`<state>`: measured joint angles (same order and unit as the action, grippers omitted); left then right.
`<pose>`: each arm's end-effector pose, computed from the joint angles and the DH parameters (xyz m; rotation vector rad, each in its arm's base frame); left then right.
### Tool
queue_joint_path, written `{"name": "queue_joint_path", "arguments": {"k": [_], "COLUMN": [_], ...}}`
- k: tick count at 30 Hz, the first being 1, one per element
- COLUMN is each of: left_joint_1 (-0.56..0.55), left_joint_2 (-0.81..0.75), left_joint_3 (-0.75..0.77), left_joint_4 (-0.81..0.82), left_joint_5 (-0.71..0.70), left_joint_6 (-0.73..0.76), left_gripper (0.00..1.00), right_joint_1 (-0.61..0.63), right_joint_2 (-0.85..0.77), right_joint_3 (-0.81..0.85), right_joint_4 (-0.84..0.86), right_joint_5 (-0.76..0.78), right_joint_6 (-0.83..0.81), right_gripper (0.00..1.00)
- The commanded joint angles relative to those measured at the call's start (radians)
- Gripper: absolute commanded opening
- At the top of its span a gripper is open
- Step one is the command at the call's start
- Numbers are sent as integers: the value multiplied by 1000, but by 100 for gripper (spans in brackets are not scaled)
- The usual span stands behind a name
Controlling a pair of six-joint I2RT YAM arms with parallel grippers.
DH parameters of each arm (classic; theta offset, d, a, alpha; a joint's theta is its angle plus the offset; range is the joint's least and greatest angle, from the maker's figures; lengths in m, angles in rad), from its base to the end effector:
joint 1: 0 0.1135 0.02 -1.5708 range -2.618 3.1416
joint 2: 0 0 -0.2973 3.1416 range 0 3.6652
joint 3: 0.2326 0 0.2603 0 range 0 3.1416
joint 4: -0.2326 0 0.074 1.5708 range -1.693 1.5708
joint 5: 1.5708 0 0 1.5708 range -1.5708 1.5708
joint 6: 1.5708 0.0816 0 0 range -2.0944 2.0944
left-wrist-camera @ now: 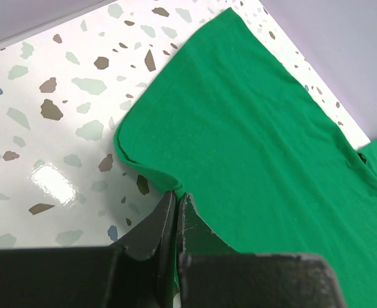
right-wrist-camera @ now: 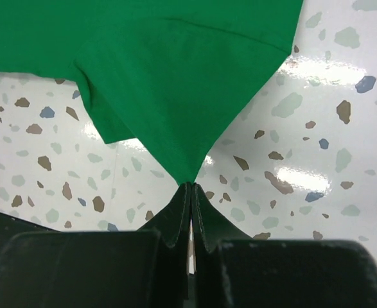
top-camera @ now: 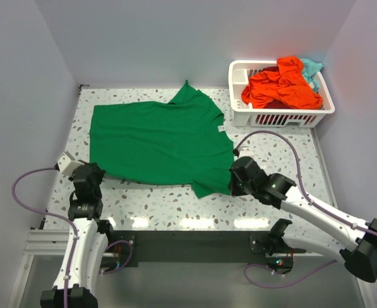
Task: Fold and stack the t-shirts
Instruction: Flatten the tshirt out, then fold the tshirt
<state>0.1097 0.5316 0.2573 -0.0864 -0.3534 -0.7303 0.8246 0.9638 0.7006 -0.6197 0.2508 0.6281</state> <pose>0.1606 0.0461 0.2002 -0.9862 1.6346 -0.0779 0.1559 0.1388 0.2315 -0.1299 2.4440 0.3512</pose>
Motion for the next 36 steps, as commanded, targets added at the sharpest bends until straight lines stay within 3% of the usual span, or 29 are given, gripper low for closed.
{"name": "queue_joint_path", "arguments": {"k": [1,8,13,24,36], "left_joint_1": [-4,-2,-4,10,62], "left_joint_2": [-41,-139,-142,143,291], "left_joint_3": [37,86,57,68,88], "left_joint_4": [-64,-171,-109,122,211], "left_joint_5": [-22,-13,8,51,64], "left_joint_6": [-11,-32,-31,-15,15], "left_gripper": [0,0,0,0,0], "right_joint_1": [5,5,5,-25,-199], "right_joint_2": [-54,-125,-99,258,599], "right_joint_3": [59,76,99,321,589], "right_joint_4": [-84,-120,-23,242,327], "right_joint_5": [44,58,45,127,24], "right_joint_6": [-24,-36,-51,-136,-206], "right_gripper": [0,0,0,0,0]}}
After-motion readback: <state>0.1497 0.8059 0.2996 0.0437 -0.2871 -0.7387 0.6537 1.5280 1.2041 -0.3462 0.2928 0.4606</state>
